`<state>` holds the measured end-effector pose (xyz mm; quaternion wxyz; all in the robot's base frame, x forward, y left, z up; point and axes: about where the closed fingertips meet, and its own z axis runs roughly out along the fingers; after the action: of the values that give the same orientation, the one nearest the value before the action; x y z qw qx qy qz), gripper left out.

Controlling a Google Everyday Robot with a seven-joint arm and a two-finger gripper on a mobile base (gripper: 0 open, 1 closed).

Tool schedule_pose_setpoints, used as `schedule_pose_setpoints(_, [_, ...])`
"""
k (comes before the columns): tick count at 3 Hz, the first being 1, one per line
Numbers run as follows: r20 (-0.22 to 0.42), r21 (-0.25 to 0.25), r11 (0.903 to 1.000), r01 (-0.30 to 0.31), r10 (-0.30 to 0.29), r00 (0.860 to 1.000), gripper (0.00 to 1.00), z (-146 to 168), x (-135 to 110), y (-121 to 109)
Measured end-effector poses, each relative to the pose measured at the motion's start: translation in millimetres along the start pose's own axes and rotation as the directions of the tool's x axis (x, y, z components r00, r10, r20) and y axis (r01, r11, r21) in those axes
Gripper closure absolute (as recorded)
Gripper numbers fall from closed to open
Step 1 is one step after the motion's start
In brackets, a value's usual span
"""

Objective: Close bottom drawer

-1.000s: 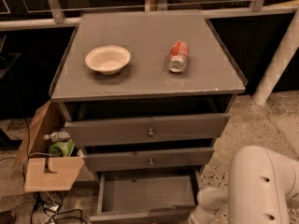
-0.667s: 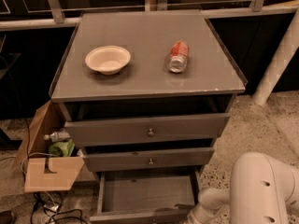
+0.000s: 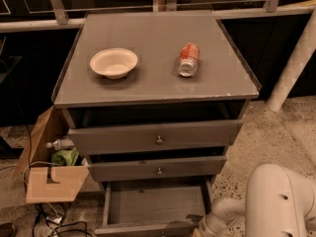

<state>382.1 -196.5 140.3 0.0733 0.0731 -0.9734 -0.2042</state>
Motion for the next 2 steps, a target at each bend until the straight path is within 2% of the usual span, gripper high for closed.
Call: schedule_pose_setpoints(2, [0.113, 0.052, 0.996, -0.072, 0.066, 0.991, 1.0, -29.2, -19.2, -10.6])
